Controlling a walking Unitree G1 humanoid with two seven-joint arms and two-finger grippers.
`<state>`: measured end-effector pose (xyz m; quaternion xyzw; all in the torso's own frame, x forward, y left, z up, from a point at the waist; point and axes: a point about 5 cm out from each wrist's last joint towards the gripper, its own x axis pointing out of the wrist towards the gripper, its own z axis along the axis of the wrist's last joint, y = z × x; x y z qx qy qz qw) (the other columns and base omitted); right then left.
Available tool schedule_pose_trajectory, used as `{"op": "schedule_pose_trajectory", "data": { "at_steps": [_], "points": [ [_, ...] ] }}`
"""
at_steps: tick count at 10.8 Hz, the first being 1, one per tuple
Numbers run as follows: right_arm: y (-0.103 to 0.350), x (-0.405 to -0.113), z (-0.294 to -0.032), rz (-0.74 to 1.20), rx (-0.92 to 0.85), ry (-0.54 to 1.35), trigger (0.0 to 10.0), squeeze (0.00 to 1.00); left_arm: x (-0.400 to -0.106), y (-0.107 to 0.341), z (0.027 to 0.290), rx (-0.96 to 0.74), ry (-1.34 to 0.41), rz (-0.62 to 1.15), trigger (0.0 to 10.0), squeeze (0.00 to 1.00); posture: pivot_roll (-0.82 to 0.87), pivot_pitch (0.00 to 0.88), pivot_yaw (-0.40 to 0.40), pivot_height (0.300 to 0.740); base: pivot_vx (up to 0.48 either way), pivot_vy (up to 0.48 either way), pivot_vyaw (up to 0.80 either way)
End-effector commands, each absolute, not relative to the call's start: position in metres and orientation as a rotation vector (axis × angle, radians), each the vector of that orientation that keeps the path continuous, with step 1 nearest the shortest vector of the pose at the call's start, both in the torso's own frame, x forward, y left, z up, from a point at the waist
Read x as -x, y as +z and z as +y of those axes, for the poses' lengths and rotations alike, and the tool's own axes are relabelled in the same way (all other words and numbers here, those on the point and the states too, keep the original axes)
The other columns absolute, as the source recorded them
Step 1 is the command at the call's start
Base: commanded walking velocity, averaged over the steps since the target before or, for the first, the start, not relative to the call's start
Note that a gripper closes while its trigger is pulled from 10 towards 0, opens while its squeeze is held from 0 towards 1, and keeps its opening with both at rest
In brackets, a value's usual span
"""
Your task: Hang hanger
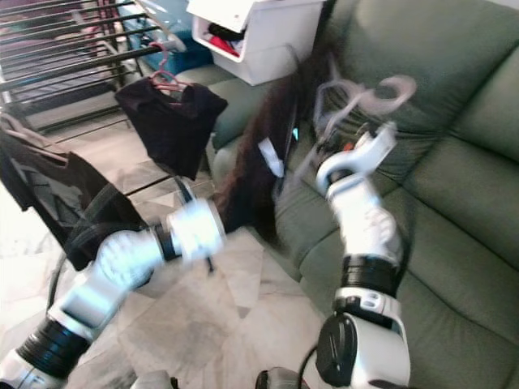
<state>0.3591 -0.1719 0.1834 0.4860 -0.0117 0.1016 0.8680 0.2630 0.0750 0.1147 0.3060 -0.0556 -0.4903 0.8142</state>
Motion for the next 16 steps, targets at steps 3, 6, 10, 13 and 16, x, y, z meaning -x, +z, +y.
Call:
{"op": "schedule_pose_trajectory", "data": {
  "at_steps": [3,6,10,13,16],
  "points": [
    [0.223,-0.342,-0.152,-0.135,-1.037,0.469,10.0,0.00,-0.274,0.077,0.107,-0.868,-0.917,-0.024,10.0,0.00,-0.10,0.000,-0.039,0.740,0.000,0.000,0.00],
    [0.208,-0.342,-0.156,-0.146,-0.397,0.419,10.0,0.00,-0.268,0.069,0.113,-0.843,-0.901,-0.017,10.0,0.00,-0.10,0.000,-0.042,0.740,0.000,0.000,0.00],
    [0.192,-0.322,-0.139,-0.192,-0.100,0.506,10.0,0.00,-0.272,0.062,0.100,-0.804,-0.930,-0.005,10.0,1.00,-0.10,0.000,-0.042,0.740,0.000,0.000,0.00],
    [0.163,-0.299,-0.130,-0.164,-0.038,0.524,10.0,0.00,-0.271,0.056,0.106,-0.751,-0.938,0.036,10.0,1.00,-0.10,0.000,-0.029,0.740,0.000,0.000,0.00],
    [0.150,-0.295,-0.134,-0.185,0.084,0.480,10.0,0.00,-0.264,0.055,0.110,-0.631,-0.940,0.052,10.0,1.00,-0.10,0.000,-0.026,0.740,0.000,0.000,0.00]
  ]
}}
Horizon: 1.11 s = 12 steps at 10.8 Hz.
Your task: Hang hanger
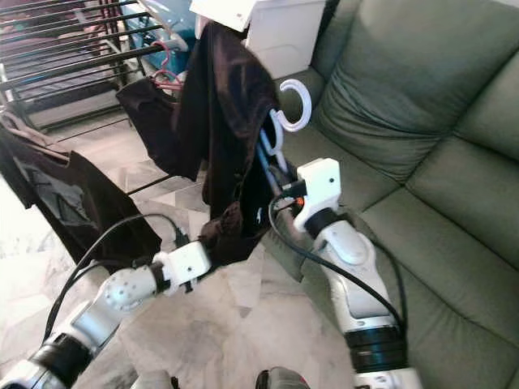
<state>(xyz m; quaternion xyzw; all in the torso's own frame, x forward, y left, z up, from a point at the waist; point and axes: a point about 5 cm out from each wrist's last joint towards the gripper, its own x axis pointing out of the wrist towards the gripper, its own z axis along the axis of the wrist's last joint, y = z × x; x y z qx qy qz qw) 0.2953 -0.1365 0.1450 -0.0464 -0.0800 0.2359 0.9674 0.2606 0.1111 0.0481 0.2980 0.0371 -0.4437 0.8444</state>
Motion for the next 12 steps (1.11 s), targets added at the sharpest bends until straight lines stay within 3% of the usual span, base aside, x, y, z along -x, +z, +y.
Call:
{"op": "schedule_pose_trajectory", "data": {
  "at_steps": [1,2,3,6,9,12],
  "points": [
    [0.147,-0.296,-0.139,-0.192,0.132,0.467,10.0,0.00,-0.263,0.058,0.115,-0.614,-0.911,0.023,10.0,1.00,-0.10,0.000,-0.028,0.740,0.000,0.000,0.00],
    [0.146,-0.297,-0.142,-0.191,0.136,0.450,10.0,0.00,-0.263,0.059,0.118,-0.611,-0.895,0.013,10.0,1.00,-0.09,0.000,-0.029,0.740,0.000,0.000,0.00],
    [0.141,-0.296,-0.151,-0.244,0.251,0.443,10.0,0.00,-0.261,0.060,0.129,-0.563,-0.856,0.024,10.0,1.00,-0.09,0.000,-0.029,0.740,0.000,0.000,0.00],
    [0.118,-0.279,-0.172,-0.150,0.225,0.547,10.0,0.00,-0.285,0.085,0.159,-0.633,-0.696,-0.055,10.0,1.00,-0.08,0.000,-0.029,0.740,0.000,0.000,0.00],
    [0.098,-0.259,-0.194,-0.019,0.225,0.685,10.0,0.00,-0.298,0.104,0.171,-0.742,-0.672,-0.127,10.0,1.00,-0.09,0.000,-0.024,0.740,0.000,0.000,0.00],
    [0.086,-0.244,-0.200,0.099,0.212,0.855,10.0,0.00,-0.297,0.112,0.177,-0.814,-0.685,-0.186,10.0,1.00,-0.09,0.000,-0.020,0.740,0.000,0.000,0.00]
  ]
}}
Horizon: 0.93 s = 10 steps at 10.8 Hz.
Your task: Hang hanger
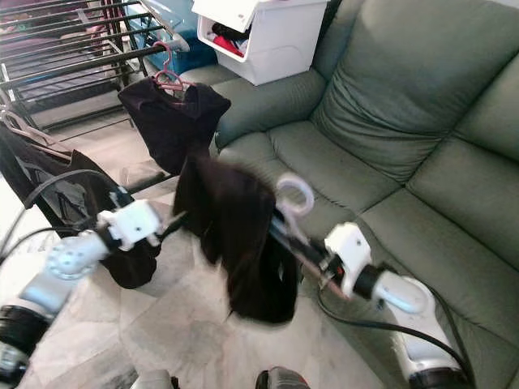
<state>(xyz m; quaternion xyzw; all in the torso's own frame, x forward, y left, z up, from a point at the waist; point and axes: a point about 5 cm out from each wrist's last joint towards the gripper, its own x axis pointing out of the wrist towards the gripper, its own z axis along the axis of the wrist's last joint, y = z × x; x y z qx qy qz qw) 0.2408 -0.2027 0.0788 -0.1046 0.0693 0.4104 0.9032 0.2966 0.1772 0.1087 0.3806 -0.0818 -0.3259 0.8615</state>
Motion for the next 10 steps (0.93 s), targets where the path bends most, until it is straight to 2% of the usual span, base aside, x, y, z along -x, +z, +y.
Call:
{"op": "schedule_pose_trajectory", "data": {
  "at_steps": [1,3,4,7,10],
  "points": [
    [0.083,-0.240,-0.200,0.134,0.215,0.898,10.0,0.00,-0.296,0.114,0.177,-0.834,-0.687,-0.208,10.0,1.00,-0.09,0.000,-0.021,0.740,0.000,0.000,0.00],
    [0.077,-0.239,-0.198,0.160,0.238,0.933,10.0,0.00,-0.295,0.124,0.166,-0.879,-0.723,-0.296,10.0,1.00,-0.08,0.000,-0.023,0.740,0.000,0.000,0.00],
    [0.078,-0.239,-0.198,0.159,0.239,0.935,10.0,0.00,-0.292,0.123,0.159,-0.878,-0.784,-0.305,10.0,0.00,-0.08,0.000,-0.023,0.740,0.000,0.000,0.00],
    [0.079,-0.240,-0.202,0.155,0.309,0.951,10.0,0.00,-0.284,0.117,0.139,-0.921,-1.027,-0.324,10.0,0.00,-0.08,0.000,-0.023,0.740,0.000,0.000,0.00],
    [0.083,-0.244,-0.202,0.098,0.488,0.968,10.0,0.00,-0.299,0.123,0.137,-0.979,-1.068,-0.303,10.0,0.00,-0.10,0.000,-0.020,0.740,0.000,0.000,0.00]
  ]
}}
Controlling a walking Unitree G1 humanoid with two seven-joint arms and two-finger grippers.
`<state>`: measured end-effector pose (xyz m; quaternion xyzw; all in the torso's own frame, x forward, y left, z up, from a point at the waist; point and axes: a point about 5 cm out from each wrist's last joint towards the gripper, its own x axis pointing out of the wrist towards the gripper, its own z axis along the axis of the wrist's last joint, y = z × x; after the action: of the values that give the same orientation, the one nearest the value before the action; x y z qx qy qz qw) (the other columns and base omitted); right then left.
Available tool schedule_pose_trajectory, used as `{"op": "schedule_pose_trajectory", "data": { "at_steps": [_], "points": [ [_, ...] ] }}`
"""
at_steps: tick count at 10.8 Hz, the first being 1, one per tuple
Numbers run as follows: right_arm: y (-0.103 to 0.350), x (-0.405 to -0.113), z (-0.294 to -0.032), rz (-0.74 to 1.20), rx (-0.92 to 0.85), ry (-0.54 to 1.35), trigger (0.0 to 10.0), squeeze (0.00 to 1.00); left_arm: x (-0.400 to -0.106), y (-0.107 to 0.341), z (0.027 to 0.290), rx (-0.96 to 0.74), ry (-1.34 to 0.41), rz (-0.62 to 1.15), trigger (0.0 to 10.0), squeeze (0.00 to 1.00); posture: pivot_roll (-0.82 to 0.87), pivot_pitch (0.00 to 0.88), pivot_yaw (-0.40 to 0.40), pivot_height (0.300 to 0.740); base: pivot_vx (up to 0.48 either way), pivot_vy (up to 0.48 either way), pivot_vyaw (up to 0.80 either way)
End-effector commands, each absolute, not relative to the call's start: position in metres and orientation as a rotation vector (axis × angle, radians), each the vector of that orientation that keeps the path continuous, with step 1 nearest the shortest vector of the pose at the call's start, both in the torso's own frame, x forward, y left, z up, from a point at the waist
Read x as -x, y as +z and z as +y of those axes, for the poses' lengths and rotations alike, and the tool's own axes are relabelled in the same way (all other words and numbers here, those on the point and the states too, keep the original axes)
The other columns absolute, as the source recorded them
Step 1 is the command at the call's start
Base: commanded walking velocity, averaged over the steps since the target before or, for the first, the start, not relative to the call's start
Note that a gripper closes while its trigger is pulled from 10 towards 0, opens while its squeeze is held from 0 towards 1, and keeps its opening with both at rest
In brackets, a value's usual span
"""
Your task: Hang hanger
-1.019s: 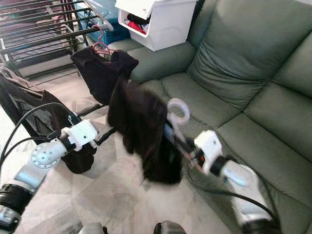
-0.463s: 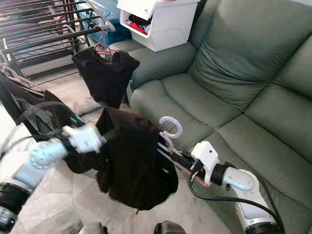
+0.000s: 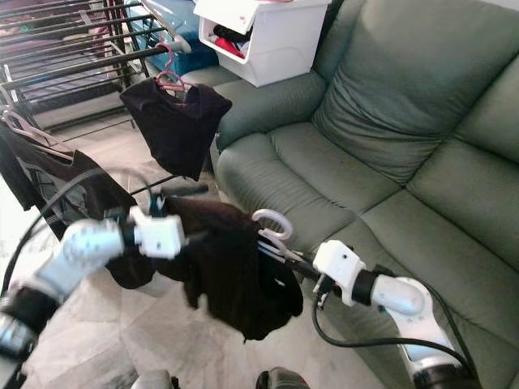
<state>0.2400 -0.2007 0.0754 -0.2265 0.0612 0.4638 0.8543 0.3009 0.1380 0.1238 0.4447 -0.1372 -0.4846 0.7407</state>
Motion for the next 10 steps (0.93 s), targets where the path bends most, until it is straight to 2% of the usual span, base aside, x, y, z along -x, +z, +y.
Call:
{"op": "schedule_pose_trajectory", "data": {
  "at_steps": [1,3,4,10],
  "points": [
    [0.084,-0.246,-0.202,0.071,0.533,0.966,10.0,0.00,-0.304,0.120,0.139,-1.003,-1.101,-0.253,10.0,0.00,-0.09,0.000,-0.024,0.740,0.000,0.000,0.00],
    [0.087,-0.252,-0.200,0.026,0.606,0.970,10.0,0.00,-0.311,0.119,0.138,-1.004,-1.152,-0.202,10.0,0.00,-0.09,0.000,-0.026,0.740,0.000,0.000,0.00],
    [0.088,-0.256,-0.198,0.008,0.627,0.970,10.0,0.00,-0.313,0.119,0.134,-1.004,-1.199,-0.185,0.0,0.00,-0.09,0.000,-0.026,0.740,0.000,0.000,0.00],
    [0.084,-0.256,-0.193,-0.028,0.683,0.984,10.0,0.00,-0.330,0.129,0.126,-1.032,-1.218,-0.179,0.0,0.00,-0.10,0.000,-0.016,0.740,0.000,0.000,0.00]
  ]
}}
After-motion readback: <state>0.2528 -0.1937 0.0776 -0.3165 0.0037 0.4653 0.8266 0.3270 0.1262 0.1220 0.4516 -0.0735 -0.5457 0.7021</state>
